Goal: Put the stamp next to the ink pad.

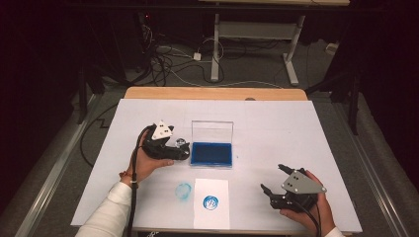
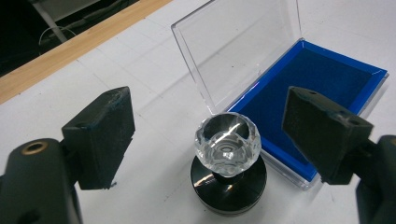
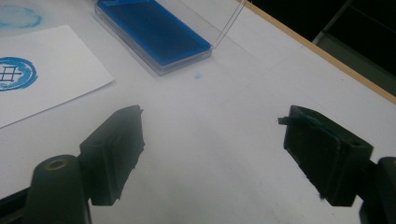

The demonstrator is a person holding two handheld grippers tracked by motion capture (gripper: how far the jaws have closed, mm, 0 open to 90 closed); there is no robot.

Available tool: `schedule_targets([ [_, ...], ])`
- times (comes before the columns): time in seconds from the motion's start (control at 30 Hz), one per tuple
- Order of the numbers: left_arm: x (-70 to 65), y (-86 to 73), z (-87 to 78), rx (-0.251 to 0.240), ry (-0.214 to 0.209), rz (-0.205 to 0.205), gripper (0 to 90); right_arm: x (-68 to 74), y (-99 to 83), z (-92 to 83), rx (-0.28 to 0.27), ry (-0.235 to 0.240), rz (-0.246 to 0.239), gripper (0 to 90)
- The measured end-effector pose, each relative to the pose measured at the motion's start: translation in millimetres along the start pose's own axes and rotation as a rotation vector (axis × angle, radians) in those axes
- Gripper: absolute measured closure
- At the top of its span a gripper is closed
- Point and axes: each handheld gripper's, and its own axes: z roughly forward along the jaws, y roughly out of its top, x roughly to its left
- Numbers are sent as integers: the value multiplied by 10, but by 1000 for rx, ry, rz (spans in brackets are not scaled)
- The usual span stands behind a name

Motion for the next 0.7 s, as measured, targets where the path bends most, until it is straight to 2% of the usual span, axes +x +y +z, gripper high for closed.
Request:
schedule_targets([
  [0.3, -50, 32, -56, -30, -4, 23, 166, 6, 2, 3, -1, 1, -4, 202],
  [0.7, -173, 90, -164, -52, 10, 78, 166, 3, 5, -6, -6, -4, -3, 201],
])
